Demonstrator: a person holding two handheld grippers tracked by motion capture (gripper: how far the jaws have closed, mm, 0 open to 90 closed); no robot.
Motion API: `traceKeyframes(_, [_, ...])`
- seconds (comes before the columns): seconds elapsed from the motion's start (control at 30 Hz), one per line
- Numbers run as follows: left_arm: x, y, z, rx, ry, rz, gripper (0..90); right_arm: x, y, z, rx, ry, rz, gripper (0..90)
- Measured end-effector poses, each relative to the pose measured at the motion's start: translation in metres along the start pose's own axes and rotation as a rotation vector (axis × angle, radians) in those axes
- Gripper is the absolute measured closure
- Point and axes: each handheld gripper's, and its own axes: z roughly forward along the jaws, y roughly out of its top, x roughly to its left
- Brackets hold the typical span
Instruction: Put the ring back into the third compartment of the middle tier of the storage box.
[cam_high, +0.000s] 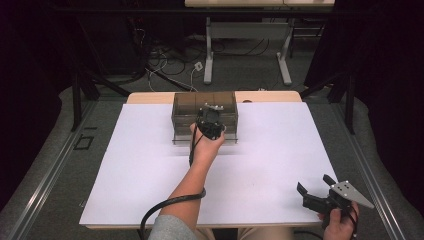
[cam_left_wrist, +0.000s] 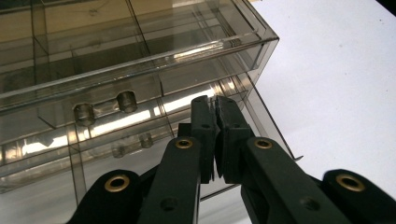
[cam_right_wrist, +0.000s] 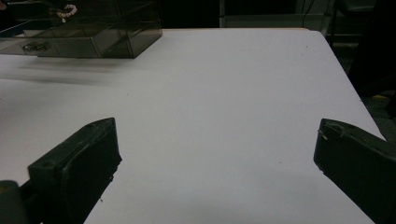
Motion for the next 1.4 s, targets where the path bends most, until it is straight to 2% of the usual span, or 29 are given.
traceKeyframes(0.17, [-0.001,-0.001,0.005,0.008,0.001,-0.004,86.9,0.000,0.000,0.000,0.001,-0.003,-0.015,0.0])
traceKeyframes(0.6, [-0.003,-0.003,0.013,0.032,-0.013,-0.010,86.9,0.000,0.000,0.001,-0.002,0.000,-0.011,0.0])
traceKeyframes(0.83, [0.000,-0.005,0.011,0.020,-0.029,-0.009,79.9,0.000,0.000,0.001,-0.002,0.001,-0.011,0.0])
traceKeyframes(1.03, [0.003,-0.007,0.007,0.014,-0.054,-0.028,73.9,0.001,-0.001,0.002,-0.001,0.004,-0.012,0.0])
traceKeyframes(1.23, [0.007,-0.011,0.002,0.011,-0.066,-0.019,67.4,0.001,-0.001,0.002,-0.003,0.007,-0.019,0.0])
traceKeyframes(1.4, [0.011,-0.015,-0.005,-0.029,-0.081,-0.001,61.2,0.002,-0.001,0.003,-0.004,0.008,-0.018,0.0])
